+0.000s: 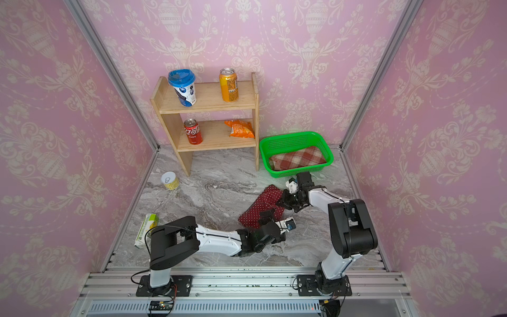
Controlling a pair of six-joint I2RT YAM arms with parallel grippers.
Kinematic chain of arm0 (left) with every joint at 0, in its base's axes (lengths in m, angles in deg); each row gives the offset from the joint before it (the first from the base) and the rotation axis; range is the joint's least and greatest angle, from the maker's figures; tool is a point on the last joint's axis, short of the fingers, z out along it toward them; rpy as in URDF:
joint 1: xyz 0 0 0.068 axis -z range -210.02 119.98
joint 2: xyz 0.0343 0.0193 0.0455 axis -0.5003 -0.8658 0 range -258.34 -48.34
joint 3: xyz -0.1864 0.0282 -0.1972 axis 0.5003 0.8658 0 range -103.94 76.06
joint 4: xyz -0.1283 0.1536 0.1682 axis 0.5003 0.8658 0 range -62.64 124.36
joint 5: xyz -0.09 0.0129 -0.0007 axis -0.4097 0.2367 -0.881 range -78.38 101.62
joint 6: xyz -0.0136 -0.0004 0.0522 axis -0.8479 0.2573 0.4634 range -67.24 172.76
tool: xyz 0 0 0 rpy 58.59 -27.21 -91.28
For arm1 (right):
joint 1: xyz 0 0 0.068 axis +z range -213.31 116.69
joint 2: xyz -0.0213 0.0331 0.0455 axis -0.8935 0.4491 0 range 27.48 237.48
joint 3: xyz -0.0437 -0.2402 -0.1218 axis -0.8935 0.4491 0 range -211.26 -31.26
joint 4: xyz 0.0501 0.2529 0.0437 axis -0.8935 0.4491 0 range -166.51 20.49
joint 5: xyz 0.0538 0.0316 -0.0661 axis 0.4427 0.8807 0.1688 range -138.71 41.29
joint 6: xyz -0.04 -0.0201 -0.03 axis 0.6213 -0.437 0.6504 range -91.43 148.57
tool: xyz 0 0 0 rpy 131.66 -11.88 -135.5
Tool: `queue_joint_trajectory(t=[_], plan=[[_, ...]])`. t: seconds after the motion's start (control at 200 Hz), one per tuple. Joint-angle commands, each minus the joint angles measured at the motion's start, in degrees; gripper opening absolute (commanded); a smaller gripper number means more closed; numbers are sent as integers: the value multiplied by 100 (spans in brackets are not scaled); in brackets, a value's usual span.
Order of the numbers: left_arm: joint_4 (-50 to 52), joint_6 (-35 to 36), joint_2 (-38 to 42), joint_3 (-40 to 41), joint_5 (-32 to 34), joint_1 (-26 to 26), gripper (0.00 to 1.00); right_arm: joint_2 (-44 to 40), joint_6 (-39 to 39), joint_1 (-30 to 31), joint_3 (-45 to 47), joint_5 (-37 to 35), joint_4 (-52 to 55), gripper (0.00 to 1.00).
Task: Roll up the skirts
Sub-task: Roll the skirt at the center of the board.
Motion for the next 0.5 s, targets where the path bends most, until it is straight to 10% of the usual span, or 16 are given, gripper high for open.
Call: queue_joint_trajectory(t=[0.0, 0.12, 0.42, 0.495], plan=[[618, -327, -252, -301, 555, -210, 99, 26, 157, -24, -7, 41, 241, 0], [1243, -912, -429, -458, 329, -506, 89, -54, 227, -111, 119, 125, 263, 0], [1858, -1697, -562, -493, -419, -956, 15, -282, 199, -190, 600, 275, 25, 0], [1761, -1885, -350, -355, -928, -1058, 0, -297, 200, -284, 628, 326, 17, 46]])
